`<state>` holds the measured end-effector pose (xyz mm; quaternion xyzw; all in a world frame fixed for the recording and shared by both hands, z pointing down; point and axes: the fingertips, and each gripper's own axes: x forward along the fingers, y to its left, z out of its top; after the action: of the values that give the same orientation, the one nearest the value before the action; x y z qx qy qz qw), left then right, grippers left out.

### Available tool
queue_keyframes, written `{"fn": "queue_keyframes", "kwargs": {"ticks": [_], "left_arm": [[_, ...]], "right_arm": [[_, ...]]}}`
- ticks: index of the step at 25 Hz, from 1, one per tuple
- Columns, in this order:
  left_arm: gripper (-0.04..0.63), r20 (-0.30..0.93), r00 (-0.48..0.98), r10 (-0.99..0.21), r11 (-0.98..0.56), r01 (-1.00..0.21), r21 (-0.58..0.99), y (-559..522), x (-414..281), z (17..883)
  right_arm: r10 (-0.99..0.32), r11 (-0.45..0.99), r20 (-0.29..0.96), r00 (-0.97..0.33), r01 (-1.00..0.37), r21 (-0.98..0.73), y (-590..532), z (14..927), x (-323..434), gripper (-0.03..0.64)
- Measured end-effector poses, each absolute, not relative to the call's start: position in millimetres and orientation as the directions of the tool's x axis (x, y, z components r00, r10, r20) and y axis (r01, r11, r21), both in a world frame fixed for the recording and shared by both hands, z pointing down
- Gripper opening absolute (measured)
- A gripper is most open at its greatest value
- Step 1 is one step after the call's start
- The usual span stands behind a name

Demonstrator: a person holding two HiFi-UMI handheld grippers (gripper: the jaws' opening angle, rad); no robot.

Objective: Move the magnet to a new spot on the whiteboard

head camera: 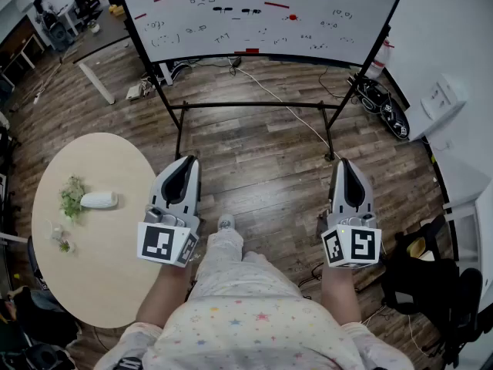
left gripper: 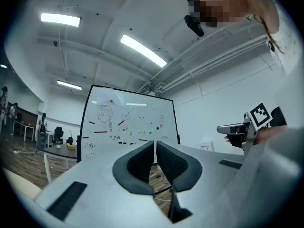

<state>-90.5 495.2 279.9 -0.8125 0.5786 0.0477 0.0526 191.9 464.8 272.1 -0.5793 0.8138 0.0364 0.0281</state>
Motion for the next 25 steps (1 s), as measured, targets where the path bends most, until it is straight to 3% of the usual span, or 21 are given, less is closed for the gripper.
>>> {"fn": "queue_keyframes", "kwargs": {"ticks": [13, 25], "left_arm": [[0.026, -0.146, 0.366, -0.919, -0.366, -0.930, -0.028, 439.0, -96.9, 278.8], [0.026, -0.171, 0.445, -0.879, -0.447, -0.894, -0.024, 311.1, -154.5, 280.7]], "right_arm": [[-0.946, 0.310, -0.097, -0.308, -0.951, 0.001, 431.0, 275.9, 175.6, 0.000], [-0.966, 0.231, -0.116, -0.232, -0.973, 0.018, 315.6, 273.2, 117.9, 0.000]]}}
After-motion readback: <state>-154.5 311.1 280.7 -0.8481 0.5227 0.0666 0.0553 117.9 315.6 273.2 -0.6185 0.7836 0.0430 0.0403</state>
